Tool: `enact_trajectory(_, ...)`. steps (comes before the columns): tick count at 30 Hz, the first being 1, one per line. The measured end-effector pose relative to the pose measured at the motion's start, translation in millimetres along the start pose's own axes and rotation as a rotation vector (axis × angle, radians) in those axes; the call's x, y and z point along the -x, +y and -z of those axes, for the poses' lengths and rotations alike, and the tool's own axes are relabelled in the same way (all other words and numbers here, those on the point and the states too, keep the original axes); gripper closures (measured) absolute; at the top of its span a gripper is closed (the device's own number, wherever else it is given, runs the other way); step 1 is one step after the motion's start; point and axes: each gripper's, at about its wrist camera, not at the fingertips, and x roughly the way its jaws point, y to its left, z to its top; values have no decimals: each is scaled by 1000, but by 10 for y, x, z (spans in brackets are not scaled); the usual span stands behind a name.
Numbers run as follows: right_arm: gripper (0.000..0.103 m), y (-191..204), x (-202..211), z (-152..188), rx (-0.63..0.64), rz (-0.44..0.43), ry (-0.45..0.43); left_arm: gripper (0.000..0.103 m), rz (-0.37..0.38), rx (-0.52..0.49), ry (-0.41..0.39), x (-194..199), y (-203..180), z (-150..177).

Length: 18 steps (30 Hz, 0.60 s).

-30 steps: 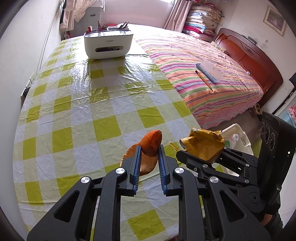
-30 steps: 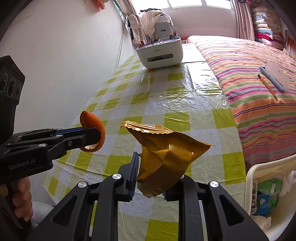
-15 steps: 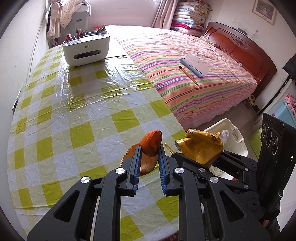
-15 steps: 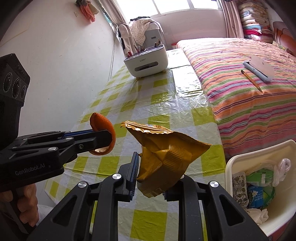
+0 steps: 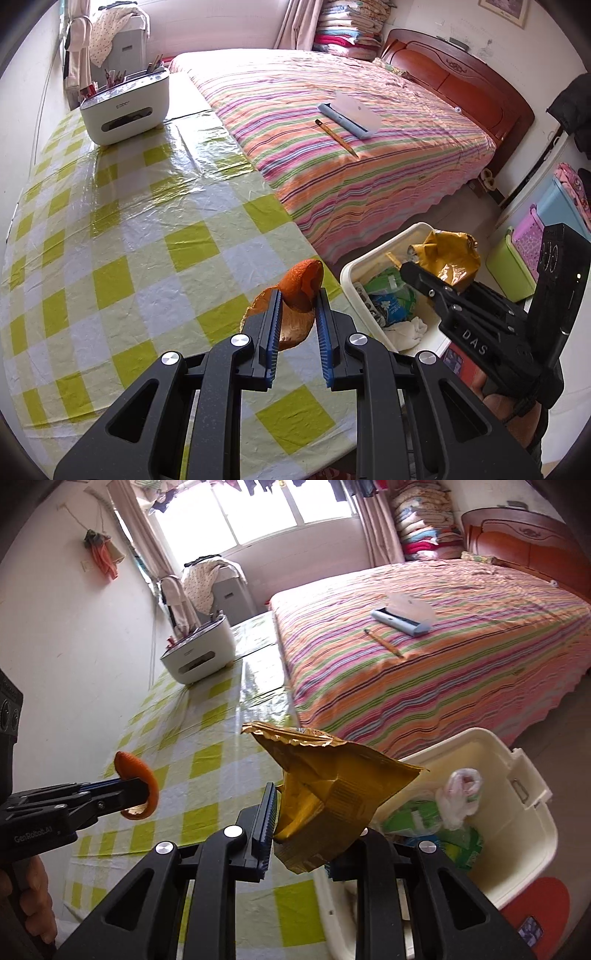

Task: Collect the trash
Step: 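Carry the orange peel and yellow wrapper over the cream basket with both grippers, then open both grippers to drop wrapper and peel into the basket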

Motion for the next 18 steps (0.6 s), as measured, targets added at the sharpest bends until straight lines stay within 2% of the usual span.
enact_trajectory(3, 82, -261, 26, -9, -75, 41, -7, 85, 17, -19, 11, -54, -129, 1)
enact_trajectory(7, 81, -497, -49, -17, -129, 86, 39, 85, 43, -37, 13, -90, -288, 3)
enact_trajectory(10, 80, -626, -71, -22, -158, 85, 68, 85, 64, -44, 17, -126, -392, -6)
enact_trajectory(13, 58, -690, -69, 5, -175, 78, 76, 85, 77, -53, 21, -166, -486, -12)
enact_trajectory(14, 43, -703, -51, 6, -180, 84, 71, 85, 83, -56, 24, -177, -513, -17)
enact_trajectory(15, 37, -711, -23, 10, -183, 88, 58, 85, 88, -59, 26, -185, -538, -17)
enact_trajectory(18, 36, -727, -20, 33, -198, 90, 40, 85, 97, -67, 27, -191, -594, -19)
